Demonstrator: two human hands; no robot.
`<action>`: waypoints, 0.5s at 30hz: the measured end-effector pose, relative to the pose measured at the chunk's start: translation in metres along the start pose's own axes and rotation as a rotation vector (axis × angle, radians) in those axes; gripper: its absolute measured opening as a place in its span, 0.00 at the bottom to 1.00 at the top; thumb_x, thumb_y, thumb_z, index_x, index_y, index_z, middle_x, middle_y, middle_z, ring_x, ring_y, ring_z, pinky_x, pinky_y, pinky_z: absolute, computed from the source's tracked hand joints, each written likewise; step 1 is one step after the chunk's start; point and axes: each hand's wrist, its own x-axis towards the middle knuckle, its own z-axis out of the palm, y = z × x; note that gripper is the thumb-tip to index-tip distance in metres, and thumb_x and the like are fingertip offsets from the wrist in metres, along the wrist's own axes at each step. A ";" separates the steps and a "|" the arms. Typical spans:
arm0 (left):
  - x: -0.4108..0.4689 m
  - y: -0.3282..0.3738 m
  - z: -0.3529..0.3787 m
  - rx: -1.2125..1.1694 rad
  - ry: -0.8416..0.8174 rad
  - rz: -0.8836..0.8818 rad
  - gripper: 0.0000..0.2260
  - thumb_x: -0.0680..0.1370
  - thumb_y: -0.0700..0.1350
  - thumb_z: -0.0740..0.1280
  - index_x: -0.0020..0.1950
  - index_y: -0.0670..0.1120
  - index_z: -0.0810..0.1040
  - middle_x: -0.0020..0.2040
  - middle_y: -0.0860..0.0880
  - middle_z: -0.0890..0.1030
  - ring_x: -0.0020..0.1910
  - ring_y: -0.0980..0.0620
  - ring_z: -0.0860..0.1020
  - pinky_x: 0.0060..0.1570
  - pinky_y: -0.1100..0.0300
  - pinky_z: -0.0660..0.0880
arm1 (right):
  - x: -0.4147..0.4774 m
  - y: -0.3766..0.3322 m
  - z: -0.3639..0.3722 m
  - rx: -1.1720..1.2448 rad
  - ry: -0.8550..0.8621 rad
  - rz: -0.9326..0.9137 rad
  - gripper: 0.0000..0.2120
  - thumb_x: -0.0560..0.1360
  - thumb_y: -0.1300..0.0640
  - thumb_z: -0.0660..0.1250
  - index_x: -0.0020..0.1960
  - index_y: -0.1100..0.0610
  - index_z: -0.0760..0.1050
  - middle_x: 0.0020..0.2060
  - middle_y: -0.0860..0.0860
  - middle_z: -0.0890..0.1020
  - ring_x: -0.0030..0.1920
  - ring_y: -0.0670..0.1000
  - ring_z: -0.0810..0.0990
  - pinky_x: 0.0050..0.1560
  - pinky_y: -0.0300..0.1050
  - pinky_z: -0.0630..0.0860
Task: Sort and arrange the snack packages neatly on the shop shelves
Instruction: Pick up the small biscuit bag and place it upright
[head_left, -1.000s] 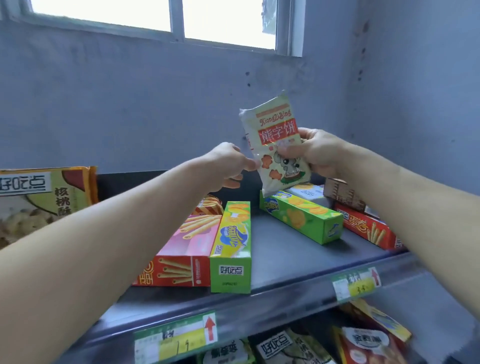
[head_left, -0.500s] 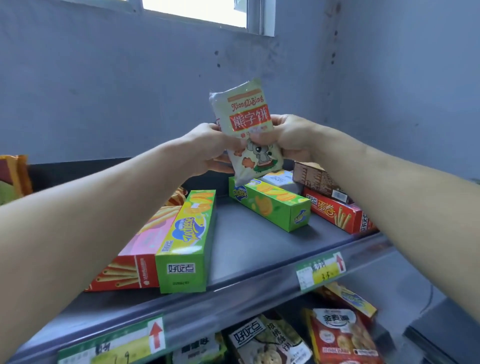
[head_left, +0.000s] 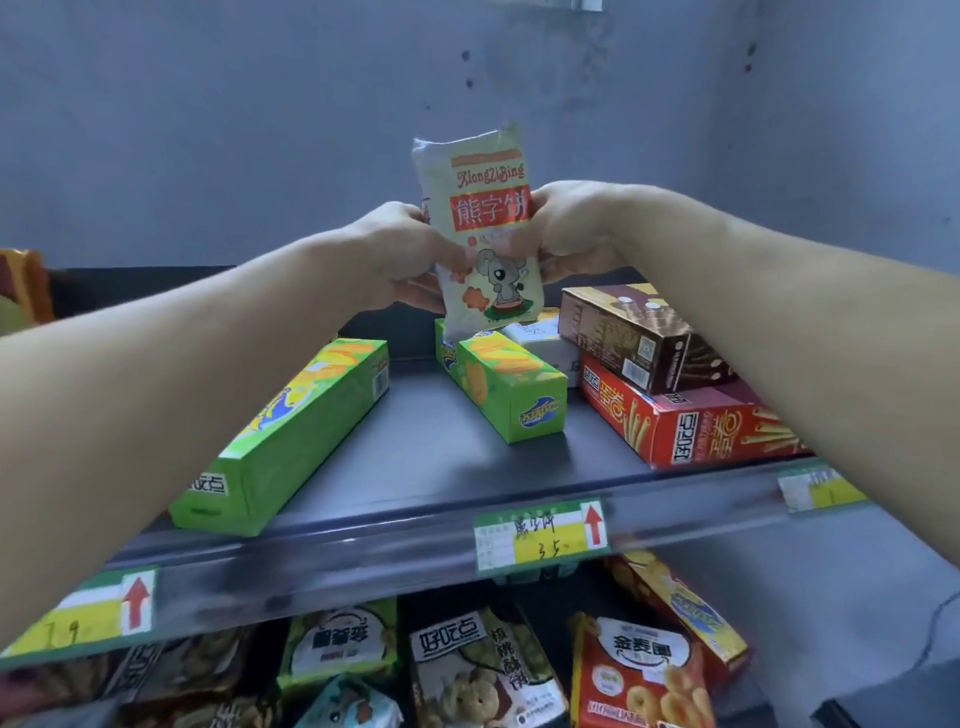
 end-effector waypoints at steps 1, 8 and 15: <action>-0.001 0.002 0.002 0.008 0.020 -0.002 0.12 0.73 0.33 0.69 0.55 0.43 0.78 0.47 0.46 0.84 0.42 0.46 0.84 0.40 0.51 0.82 | 0.001 0.001 -0.002 -0.017 -0.004 0.004 0.11 0.76 0.67 0.64 0.56 0.57 0.76 0.51 0.52 0.83 0.52 0.52 0.82 0.51 0.49 0.80; -0.009 0.008 -0.004 0.071 0.177 -0.015 0.11 0.73 0.32 0.68 0.52 0.44 0.78 0.50 0.45 0.84 0.43 0.46 0.84 0.38 0.50 0.81 | 0.012 0.001 -0.002 -0.247 0.024 0.027 0.20 0.74 0.72 0.59 0.63 0.58 0.72 0.58 0.54 0.79 0.58 0.53 0.77 0.58 0.48 0.75; -0.004 0.008 -0.025 0.095 0.269 -0.046 0.13 0.74 0.32 0.67 0.56 0.44 0.77 0.50 0.46 0.83 0.43 0.48 0.83 0.30 0.55 0.79 | 0.033 0.006 0.022 -0.350 -0.013 0.119 0.19 0.77 0.69 0.55 0.68 0.63 0.67 0.61 0.60 0.77 0.54 0.56 0.80 0.56 0.50 0.77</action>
